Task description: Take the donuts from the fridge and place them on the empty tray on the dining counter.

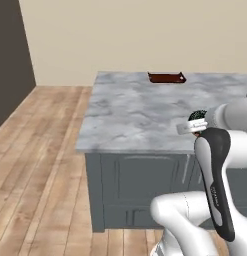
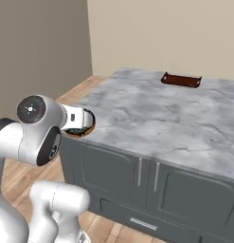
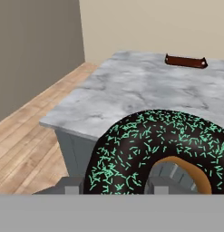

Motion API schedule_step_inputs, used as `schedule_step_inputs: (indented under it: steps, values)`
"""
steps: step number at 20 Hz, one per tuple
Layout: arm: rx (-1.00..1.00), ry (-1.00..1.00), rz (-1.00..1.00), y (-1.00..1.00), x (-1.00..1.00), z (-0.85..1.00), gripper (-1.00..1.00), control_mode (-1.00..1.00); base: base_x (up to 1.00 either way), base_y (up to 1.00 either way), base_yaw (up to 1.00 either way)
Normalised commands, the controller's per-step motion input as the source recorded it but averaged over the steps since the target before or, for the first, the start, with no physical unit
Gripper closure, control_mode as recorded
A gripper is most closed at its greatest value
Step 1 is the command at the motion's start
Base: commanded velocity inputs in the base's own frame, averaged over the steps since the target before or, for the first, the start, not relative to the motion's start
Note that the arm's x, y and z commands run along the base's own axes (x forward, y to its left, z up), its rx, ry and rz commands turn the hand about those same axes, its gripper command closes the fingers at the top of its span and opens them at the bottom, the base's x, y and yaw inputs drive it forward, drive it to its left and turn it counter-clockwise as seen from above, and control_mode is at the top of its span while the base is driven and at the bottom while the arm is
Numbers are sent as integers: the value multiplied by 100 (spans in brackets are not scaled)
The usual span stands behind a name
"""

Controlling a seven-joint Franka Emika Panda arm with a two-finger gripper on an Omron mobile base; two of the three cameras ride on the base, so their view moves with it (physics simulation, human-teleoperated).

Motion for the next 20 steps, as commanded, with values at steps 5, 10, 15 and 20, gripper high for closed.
schedule_step_inputs:
  steps: [5,10,15,20]
  values:
    - [0,0,0,0,0,0,100,100,0,100,-8]
    - [0,0,0,0,0,0,100,100,0,100,-1]
    - [0,0,0,0,0,0,100,100,20,100,-10]
    - [0,0,0,0,0,0,100,100,59,100,-45]
